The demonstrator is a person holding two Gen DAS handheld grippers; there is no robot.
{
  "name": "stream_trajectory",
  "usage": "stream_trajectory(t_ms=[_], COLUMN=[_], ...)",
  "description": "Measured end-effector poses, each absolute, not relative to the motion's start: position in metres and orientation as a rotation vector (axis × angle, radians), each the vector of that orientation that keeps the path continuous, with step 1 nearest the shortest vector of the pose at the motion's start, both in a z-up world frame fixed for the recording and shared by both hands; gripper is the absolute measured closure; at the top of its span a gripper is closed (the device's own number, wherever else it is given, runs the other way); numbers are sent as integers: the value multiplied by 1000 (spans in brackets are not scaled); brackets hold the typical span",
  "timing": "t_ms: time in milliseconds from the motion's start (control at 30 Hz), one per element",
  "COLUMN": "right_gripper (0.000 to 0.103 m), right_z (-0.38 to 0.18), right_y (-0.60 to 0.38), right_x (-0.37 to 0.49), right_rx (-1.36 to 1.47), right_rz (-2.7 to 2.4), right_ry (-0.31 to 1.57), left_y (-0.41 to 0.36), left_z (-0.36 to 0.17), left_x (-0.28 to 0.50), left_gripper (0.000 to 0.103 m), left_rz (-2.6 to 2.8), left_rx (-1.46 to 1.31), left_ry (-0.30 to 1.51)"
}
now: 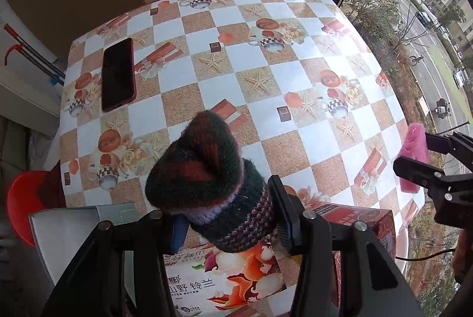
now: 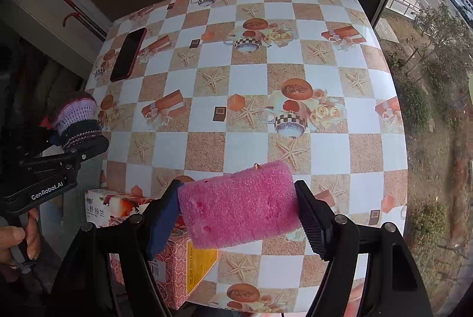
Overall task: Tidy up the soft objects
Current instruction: 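Lift the striped hat and pink sponge and carry them over the white box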
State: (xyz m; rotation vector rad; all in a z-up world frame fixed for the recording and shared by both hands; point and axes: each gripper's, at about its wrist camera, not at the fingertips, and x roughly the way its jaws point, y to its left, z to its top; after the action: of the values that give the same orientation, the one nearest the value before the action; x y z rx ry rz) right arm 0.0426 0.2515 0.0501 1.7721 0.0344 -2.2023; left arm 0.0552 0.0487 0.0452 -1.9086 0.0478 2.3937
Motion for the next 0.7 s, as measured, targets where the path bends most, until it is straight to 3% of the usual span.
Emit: stream_trajectory(t_ms=[367, 700], right_gripper=[27, 27], right_z=[116, 116], right_y=[178, 80], right_x=[101, 144], right_rx=[1659, 1630], right_rz=[-2224, -2072], right_ry=[47, 112], left_y=[12, -47], left_z=[94, 108], left_x=[149, 207], left_gripper=[50, 50], left_rz=[2430, 2518], left_rx=[-1813, -1826], left_ry=[105, 46])
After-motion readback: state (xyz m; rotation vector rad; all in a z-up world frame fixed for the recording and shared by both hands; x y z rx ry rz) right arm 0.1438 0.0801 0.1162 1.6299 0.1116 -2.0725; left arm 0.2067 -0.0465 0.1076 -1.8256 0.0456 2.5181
